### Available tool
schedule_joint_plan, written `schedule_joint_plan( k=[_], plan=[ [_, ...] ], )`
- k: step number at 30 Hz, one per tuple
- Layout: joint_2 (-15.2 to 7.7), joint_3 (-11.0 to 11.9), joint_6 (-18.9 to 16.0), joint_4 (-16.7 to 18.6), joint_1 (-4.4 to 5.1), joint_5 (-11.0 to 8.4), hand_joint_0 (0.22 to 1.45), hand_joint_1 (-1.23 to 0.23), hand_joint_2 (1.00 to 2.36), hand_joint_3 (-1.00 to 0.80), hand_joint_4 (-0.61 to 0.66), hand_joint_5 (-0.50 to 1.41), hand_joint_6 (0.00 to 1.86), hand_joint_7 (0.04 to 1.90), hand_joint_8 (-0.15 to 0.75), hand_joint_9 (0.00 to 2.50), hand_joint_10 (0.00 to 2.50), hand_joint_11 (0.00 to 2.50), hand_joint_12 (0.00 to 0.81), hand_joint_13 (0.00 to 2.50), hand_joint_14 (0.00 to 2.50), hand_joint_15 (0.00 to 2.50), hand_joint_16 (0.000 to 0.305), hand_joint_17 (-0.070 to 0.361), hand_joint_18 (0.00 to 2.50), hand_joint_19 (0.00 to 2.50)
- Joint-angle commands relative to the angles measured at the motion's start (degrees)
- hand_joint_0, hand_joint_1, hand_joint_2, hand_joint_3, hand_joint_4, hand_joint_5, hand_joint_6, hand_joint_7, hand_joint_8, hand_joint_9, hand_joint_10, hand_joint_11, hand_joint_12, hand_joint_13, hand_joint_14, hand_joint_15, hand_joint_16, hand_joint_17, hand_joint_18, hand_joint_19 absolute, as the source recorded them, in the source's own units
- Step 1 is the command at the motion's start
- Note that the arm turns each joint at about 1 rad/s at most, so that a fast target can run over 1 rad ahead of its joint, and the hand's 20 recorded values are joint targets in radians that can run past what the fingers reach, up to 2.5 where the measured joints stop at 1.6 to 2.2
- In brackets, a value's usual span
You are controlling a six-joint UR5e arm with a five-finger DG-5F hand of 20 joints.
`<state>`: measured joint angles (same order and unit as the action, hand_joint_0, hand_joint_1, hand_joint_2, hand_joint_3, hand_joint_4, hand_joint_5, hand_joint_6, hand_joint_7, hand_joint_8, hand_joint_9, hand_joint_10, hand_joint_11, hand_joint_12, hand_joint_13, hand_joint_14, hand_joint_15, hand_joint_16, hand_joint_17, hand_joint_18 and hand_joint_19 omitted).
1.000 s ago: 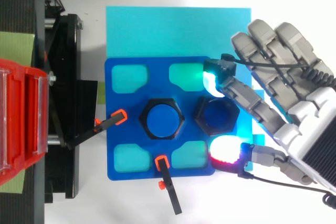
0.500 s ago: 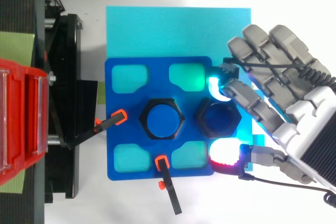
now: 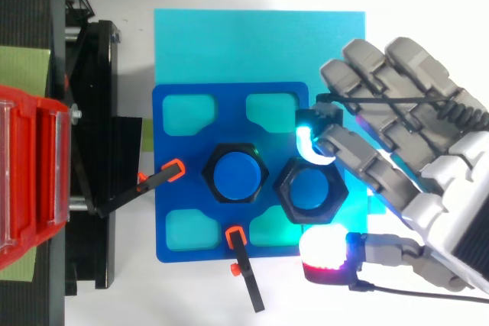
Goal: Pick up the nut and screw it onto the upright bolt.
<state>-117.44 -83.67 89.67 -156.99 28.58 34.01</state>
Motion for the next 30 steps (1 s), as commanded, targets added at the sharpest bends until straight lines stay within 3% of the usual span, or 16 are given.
schedule_joint_plan(
  k=[1, 2, 4, 5, 7, 10, 12, 13, 15, 16, 18, 19, 20, 21, 30],
  plan=[
    [1.43, 2.72, -1.43, -10.53, -0.1, 0.27, 0.58, -0.57, 1.0, -0.5, 0.31, -0.17, 0.5, 1.24, 0.279, 0.33, 0.0, 0.0, 0.371, 0.28, 0.0, 0.0, 0.048, 0.108, 0.18, 0.0],
    [2.04, 3.69, -2.75, -13.7, -0.19, 0.36, 0.58, -0.57, 1.0, -0.5, 0.31, -0.17, 0.5, 1.23, 0.279, 0.33, 0.0, 0.0, 0.371, 0.28, 0.0, 0.0, 0.048, 0.108, 0.18, 0.0],
    [2.04, 3.69, -2.75, -13.7, -0.19, 0.36, 0.57, -0.57, 1.0, -0.5, 0.31, -0.17, 0.5, 1.23, 0.279, 0.33, 0.0, 0.0, 0.371, 0.28, 0.0, 0.0, 0.048, 0.108, 0.18, 0.0],
    [3.1, 4.39, -3.8, -16.16, -0.28, 0.44, 0.57, -0.57, 1.0, -0.5, 0.31, -0.17, 0.5, 1.23, 0.28, 0.33, 0.0, 0.0, 0.371, 0.28, 0.0, 0.0, 0.048, 0.108, 0.18, 0.0],
    [3.18, 4.65, -3.89, -16.51, -0.37, 0.44, 0.57, -0.57, 1.0, -0.5, 0.31, -0.17, 0.5, 1.23, 0.281, 0.33, 0.0, 0.0, 0.371, 0.28, 0.0, 0.0, 0.048, 0.108, 0.18, 0.0],
    [3.27, 8.08, -3.98, -18.71, -0.63, 0.53, 0.57, -0.57, 1.0, -0.5, 0.32, -0.17, 0.5, 1.23, 0.283, 0.33, 0.0, 0.0, 0.371, 0.28, 0.0, 0.0, 0.048, 0.108, 0.19, 0.0],
    [3.18, 10.63, -3.89, -20.64, -1.25, 1.67, 0.57, -0.57, 1.0, -0.5, 0.31, -0.17, 0.5, 1.23, 0.283, 0.33, 0.0, 0.0, 0.371, 0.28, 0.0, 0.0, 0.048, 0.108, 0.19, 0.0],
    [3.18, 11.77, -3.8, -21.17, -1.6, 3.34, 0.57, -0.57, 1.0, -0.5, 0.31, -0.17, 0.5, 1.23, 0.283, 0.33, 0.0, 0.0, 0.371, 0.28, 0.0, 0.0, 0.048, 0.108, 0.19, 0.0],
    [3.18, 12.13, -3.54, -20.99, -2.04, 5.37, 0.57, -0.57, 1.0, -0.5, 0.31, -0.17, 0.5, 1.22, 0.283, 0.33, 0.0, 0.0, 0.372, 0.28, 0.0, 0.0, 0.048, 0.108, 0.19, 0.0],
    [3.1, 12.21, -2.49, -20.2, -2.48, 7.56, 0.57, -0.57, 1.0, -0.5, 0.31, -0.17, 0.5, 1.23, 0.283, 0.33, 0.0, 0.0, 0.372, 0.29, 0.0, 0.0, 0.048, 0.108, 0.19, 0.0],
    [2.83, 12.13, -0.73, -17.48, -3.18, 9.85, 0.57, -0.57, 1.0, -0.5, 0.32, -0.17, 0.5, 1.23, 0.282, 0.33, 0.0, 0.0, 0.372, 0.29, 0.0, 0.0, 0.048, 0.108, 0.19, 0.0],
    [2.83, 12.13, -0.73, -17.48, -3.18, 9.85, 0.57, -0.57, 1.0, -0.5, 0.32, -0.17, 0.5, 1.22, 0.282, 0.33, 0.0, 0.0, 0.372, 0.29, 0.0, 0.0, 0.048, 0.108, 0.19, 0.0],
    [2.04, 12.13, 0.5, -15.19, -3.53, 10.55, 0.57, -0.57, 1.0, -0.5, 0.31, -0.17, 0.5, 1.22, 0.282, 0.33, 0.0, 0.0, 0.371, 0.29, 0.0, 0.0, 0.048, 0.108, 0.19, 0.0],
    [0.72, 12.21, 2.79, -10.53, -4.41, 12.22, 0.57, -0.57, 1.0, -0.5, 0.31, -0.17, 0.5, 1.22, 0.282, 0.33, 0.0, 0.0, 0.372, 0.29, 0.0, 0.0, 0.048, 0.108, 0.19, 0.0],
    [-3.23, 12.21, 3.05, -5.96, -5.55, 15.3, 0.56, -0.57, 1.0, -0.5, 0.31, -0.17, 0.5, 1.22, 0.282, 0.33, 0.0, 0.0, 0.371, 0.3, 0.0, 0.0, 0.048, 0.109, 0.2, 0.0]
  ],
)
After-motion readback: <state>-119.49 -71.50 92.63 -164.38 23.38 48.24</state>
